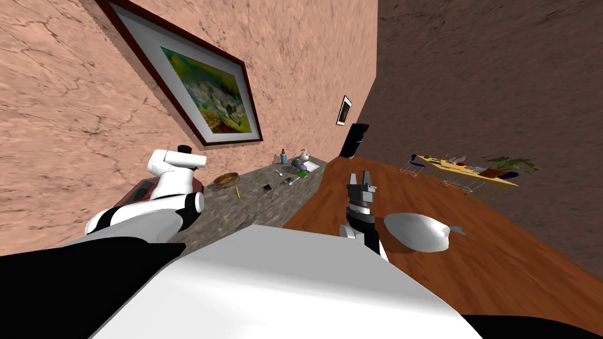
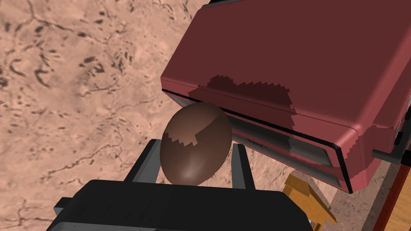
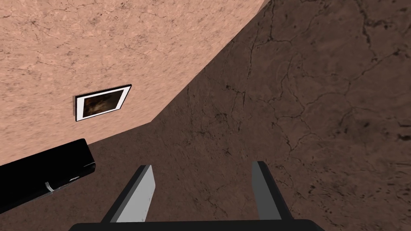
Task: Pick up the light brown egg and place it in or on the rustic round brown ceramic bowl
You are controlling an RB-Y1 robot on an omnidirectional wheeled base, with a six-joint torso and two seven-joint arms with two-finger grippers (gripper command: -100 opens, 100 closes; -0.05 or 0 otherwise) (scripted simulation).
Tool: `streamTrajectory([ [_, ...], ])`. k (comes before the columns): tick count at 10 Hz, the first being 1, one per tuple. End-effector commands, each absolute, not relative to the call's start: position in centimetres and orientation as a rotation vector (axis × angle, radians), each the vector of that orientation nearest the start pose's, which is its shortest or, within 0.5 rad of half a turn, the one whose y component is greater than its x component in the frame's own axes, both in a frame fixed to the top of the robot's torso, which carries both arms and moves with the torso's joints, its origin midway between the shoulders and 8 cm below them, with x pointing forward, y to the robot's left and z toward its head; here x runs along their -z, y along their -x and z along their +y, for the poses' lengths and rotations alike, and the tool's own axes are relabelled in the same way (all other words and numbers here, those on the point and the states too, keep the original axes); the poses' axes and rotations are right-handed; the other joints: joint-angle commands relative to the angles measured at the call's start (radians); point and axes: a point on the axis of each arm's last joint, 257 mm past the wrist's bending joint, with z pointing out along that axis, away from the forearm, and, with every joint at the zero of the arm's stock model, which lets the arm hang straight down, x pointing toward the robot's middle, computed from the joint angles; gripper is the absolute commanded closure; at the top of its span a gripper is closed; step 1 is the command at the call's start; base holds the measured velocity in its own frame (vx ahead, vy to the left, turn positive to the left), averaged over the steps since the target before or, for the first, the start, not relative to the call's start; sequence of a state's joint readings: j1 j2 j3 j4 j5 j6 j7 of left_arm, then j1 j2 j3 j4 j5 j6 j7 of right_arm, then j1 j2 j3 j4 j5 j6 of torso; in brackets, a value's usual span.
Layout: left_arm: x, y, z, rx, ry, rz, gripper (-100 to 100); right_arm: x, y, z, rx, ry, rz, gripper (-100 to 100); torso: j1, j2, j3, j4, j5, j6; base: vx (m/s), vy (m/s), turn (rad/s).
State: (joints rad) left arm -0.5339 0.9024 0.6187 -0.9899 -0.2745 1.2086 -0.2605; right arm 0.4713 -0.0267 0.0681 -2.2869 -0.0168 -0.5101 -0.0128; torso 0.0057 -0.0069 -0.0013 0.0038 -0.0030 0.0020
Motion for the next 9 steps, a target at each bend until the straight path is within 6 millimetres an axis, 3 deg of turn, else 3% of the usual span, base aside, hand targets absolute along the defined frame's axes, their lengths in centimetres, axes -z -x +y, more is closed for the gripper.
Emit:
streamTrajectory([
  [1, 10.9, -34.3, 81.8, -0.460, 1.893, 1.139, 100, -3.8, -34.5, -25.2, -1.415, -0.629, 0.593, 0, 0.000, 0.000, 0.000, 0.000, 0.000, 0.000, 0.005, 0.009, -0.105],
  [4, 10.8, -33.4, 83.4, -0.452, 1.915, 1.071, 100, -3.8, -34.5, -25.2, -1.415, -0.629, 0.593, 0, 0.000, 0.000, 0.000, 0.000, 0.000, -0.001, 0.009, 0.006, -0.131],
  [9, 13.2, -31.3, 85.4, -0.430, 1.986, 0.967, 100, -3.8, -34.5, -25.2, -1.414, -0.629, 0.593, 0, 0.001, -0.003, -0.001, 0.000, 0.000, -0.001, 0.032, 0.013, -0.153],
])
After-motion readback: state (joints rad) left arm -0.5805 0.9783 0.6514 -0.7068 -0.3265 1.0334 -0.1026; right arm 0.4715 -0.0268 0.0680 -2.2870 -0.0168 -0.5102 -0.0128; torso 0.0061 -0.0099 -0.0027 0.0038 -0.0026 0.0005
